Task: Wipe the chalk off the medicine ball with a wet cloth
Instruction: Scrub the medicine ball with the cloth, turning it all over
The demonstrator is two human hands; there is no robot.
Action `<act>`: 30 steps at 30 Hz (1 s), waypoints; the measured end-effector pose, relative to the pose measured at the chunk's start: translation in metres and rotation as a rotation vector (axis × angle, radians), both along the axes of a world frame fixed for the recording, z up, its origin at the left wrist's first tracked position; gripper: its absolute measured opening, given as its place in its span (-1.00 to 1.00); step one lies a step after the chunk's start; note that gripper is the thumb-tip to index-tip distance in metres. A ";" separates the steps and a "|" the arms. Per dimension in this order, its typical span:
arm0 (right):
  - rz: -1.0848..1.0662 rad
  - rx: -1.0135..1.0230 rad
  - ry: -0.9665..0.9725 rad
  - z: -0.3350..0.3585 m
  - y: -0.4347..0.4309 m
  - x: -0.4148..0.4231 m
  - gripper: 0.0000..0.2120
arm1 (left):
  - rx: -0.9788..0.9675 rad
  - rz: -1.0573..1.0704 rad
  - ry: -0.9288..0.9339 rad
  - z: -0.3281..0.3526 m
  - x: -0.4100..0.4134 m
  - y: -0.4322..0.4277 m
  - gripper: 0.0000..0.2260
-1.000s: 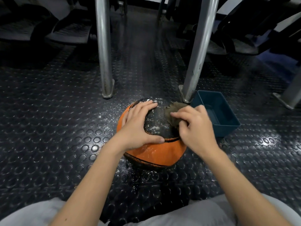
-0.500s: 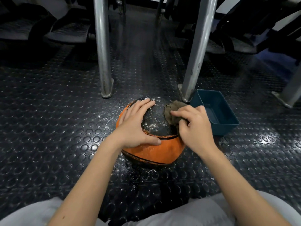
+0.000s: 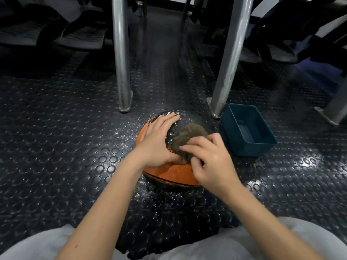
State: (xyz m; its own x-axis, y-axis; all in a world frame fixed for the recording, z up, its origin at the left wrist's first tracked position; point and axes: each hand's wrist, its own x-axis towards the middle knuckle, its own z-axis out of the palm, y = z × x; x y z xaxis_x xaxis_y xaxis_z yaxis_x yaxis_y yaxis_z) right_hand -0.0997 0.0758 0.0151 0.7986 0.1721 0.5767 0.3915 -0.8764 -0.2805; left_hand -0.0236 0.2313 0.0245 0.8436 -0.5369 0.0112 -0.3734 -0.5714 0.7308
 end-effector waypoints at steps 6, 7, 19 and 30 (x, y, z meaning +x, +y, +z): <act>-0.244 0.168 0.132 0.013 -0.030 0.022 -0.64 | 0.012 -0.010 0.008 0.001 0.002 -0.003 0.00; -0.165 0.126 0.128 0.012 -0.021 0.015 -0.63 | 0.006 -0.003 0.005 0.000 0.002 -0.003 0.00; 0.017 -0.032 0.217 0.014 -0.019 0.007 -0.68 | 0.007 -0.001 -0.007 0.001 0.000 -0.002 0.00; -0.004 -0.081 0.163 0.014 -0.016 0.004 -0.70 | -0.002 0.014 -0.014 -0.004 -0.002 -0.006 -0.03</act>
